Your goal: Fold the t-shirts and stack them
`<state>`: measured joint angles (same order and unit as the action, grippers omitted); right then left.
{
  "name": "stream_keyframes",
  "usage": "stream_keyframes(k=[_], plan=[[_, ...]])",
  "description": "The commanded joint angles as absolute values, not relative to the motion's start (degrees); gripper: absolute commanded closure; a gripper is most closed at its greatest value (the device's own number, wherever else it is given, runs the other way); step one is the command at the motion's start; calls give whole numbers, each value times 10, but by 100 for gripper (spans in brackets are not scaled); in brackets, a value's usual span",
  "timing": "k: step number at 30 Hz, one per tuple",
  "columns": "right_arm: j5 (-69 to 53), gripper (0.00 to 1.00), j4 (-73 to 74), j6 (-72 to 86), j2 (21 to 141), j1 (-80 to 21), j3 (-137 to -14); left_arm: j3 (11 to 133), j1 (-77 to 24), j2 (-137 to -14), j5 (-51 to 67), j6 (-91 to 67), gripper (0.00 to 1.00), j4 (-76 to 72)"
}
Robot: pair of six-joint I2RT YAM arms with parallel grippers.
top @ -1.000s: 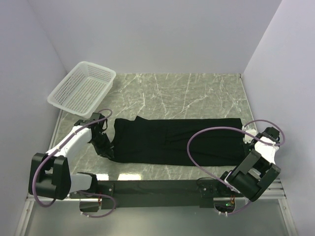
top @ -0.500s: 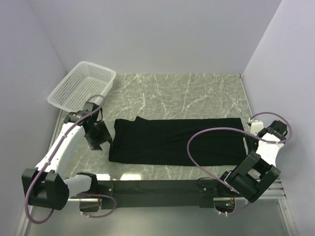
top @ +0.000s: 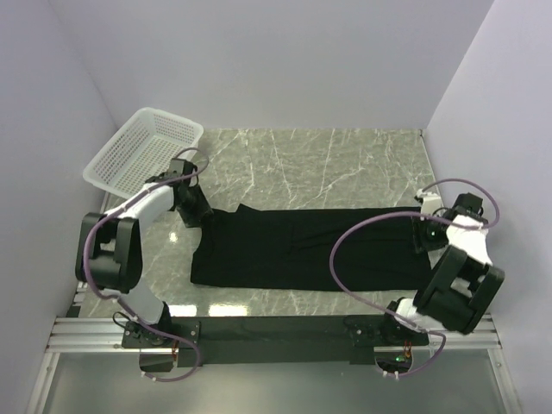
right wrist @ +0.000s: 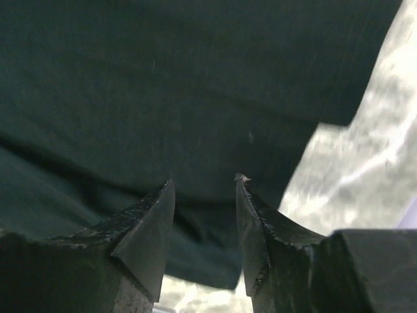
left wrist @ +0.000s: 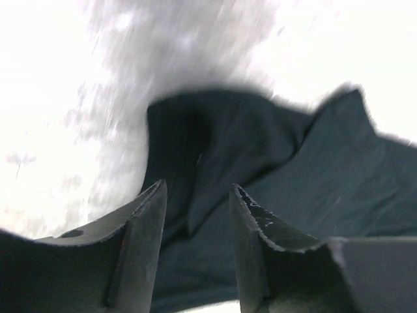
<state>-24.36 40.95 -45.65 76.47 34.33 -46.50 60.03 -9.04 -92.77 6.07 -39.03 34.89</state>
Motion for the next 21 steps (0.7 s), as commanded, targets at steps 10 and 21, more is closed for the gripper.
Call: stream_keyframes(k=[10,21], plan=[[-305,54,374,-331,929,285,-641,671,-96,-992,6,-378,62,285],[-265,54,360,-295,984,254,-693,690,-113,-1024,-15,-369,78,269]])
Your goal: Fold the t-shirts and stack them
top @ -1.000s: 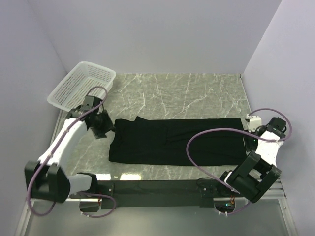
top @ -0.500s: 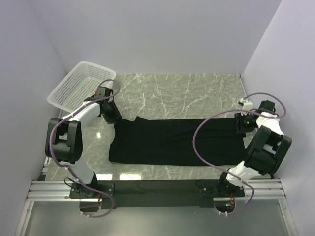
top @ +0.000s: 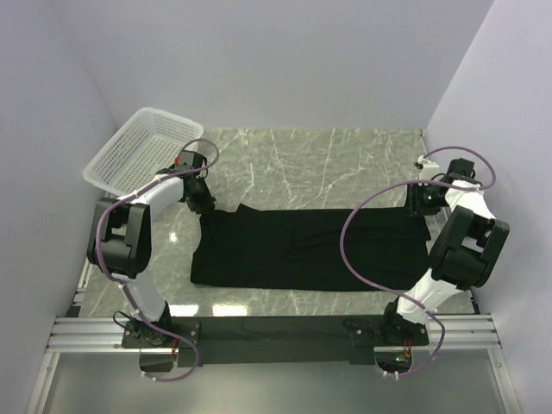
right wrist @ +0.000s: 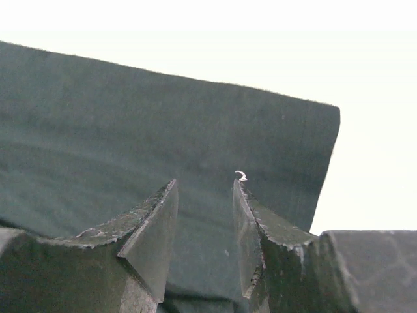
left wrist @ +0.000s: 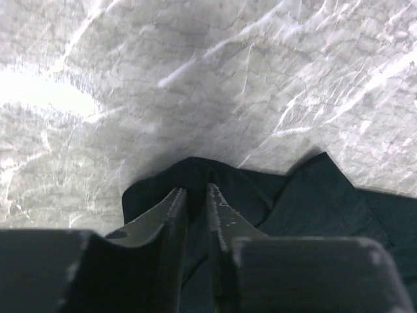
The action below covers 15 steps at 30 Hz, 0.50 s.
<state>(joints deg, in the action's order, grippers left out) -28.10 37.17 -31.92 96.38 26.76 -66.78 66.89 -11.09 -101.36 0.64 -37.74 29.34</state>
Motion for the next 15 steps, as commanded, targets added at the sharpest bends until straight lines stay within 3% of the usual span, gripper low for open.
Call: stream_keyframes(k=[1,7,15], plan=[[-262,54,359,-292,990,252,-696,692,-113,-1027,-15,-369,80,267],[-229,54,345,-265,1044,245,-743,694,-114,-1031,-20,-374,99,246],[-230,53,352,-254,1073,244,-790,723,-116,-1041,-34,-366,99,227]])
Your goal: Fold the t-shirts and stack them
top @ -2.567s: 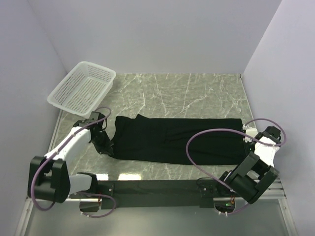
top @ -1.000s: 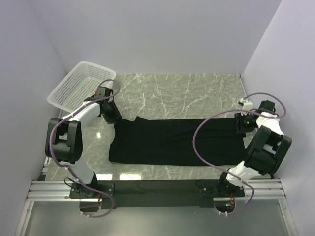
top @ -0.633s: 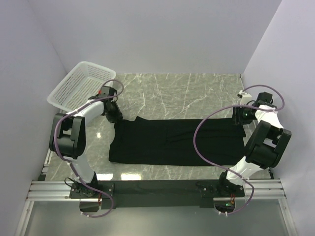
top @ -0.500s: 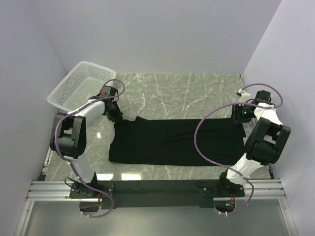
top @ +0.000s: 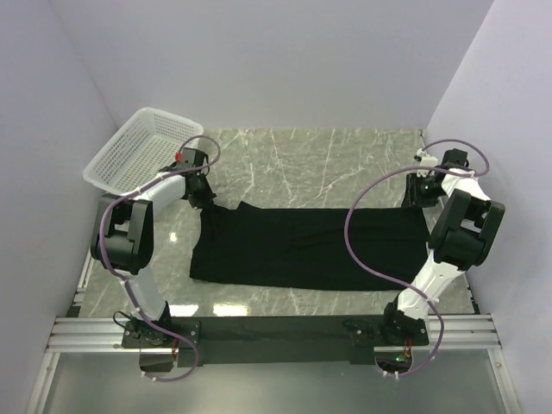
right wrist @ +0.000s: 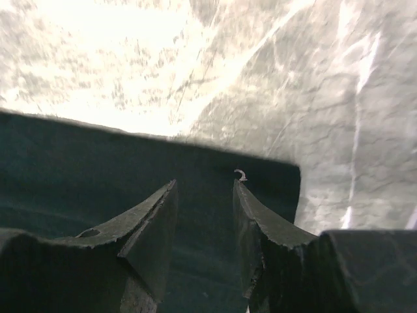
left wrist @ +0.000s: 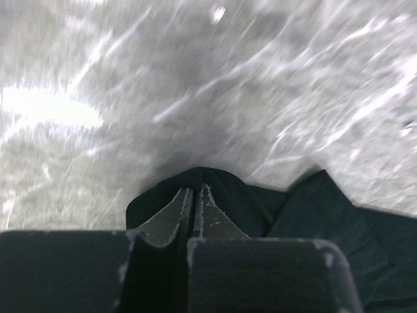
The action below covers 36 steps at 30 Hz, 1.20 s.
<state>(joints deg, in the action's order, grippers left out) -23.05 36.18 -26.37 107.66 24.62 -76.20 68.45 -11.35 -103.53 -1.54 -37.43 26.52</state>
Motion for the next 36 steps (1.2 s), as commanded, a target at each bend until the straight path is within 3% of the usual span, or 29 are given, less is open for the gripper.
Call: stream_keyframes(k=[1,11,21,26,30,35,36], plan=[[-235,53,352,-257,1064,243,-786,738,-116,-1044,-37,-365,99,225],[-250,53,324,-258,996,238,-722,908,-125,-1162,-48,-318,99,236],[-258,53,304,-254,938,237,-658,1233,-142,-1360,-35,-267,99,256],[-265,53,294,-246,915,236,-638,1276,-149,-1406,-31,-278,98,180],[-265,53,287,-241,903,236,-624,1292,-155,-1418,-18,-303,67,100],[-275,53,292,-266,896,232,-624,1338,-161,-1397,18,-291,44,77],[-281,53,301,-285,897,231,-628,1318,-163,-1381,23,-282,35,69]])
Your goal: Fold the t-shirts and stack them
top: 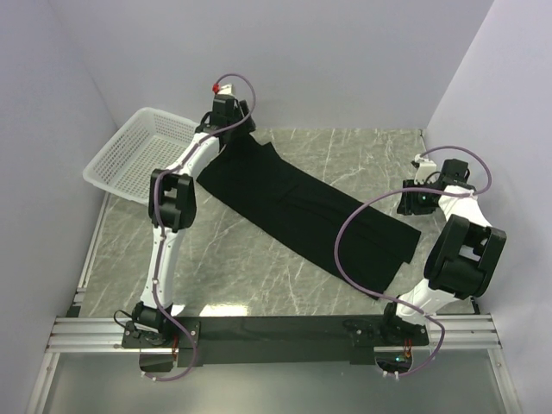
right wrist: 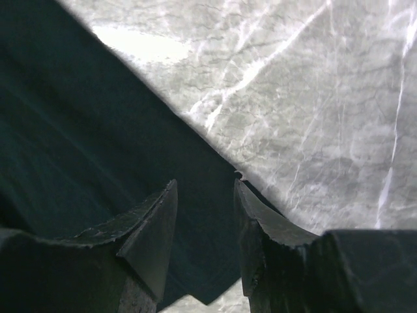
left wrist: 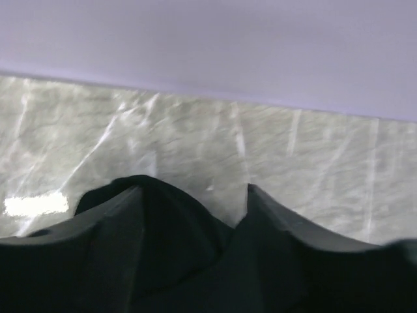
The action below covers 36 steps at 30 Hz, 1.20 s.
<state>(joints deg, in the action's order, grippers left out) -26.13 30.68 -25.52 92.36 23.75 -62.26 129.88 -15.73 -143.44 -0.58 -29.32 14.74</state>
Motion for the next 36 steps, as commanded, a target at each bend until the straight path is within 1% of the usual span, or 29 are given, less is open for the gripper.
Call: stream_keyframes(k=[1,3,4,6,8,12,15,24,29,32,34,35,36], plan=[[-288,52,310,-299,899,230,-631,1308,-165,-1348,27,-267,32,65],[-306,52,329,-337,903,228,-640,1280,-167,-1315,30,-253,31,75],[-309,51,331,-347,903,226,-640,1263,-167,-1279,29,-239,30,76],[-312,51,331,-359,903,224,-642,1217,-166,-1247,16,-230,24,83],[-318,51,334,-362,904,222,-649,1214,-163,-1230,2,-213,20,120],[-316,51,338,-355,905,213,-656,1267,-150,-1264,9,-209,17,190],[-312,51,337,-350,898,200,-651,1303,-144,-1295,25,-212,16,204],[-302,51,316,-323,866,175,-615,1303,-134,-1368,86,-261,16,134],[-280,51,307,-316,873,156,-611,1319,-134,-1417,100,-307,12,103],[-273,51,298,-307,879,149,-619,1322,-136,-1415,81,-307,12,96],[-249,51,285,-293,895,145,-627,1320,-136,-1394,69,-293,12,89],[-224,50,281,-281,919,145,-640,1311,-136,-1369,65,-281,12,85],[-213,50,281,-278,934,145,-649,1303,-137,-1368,63,-281,12,86]])
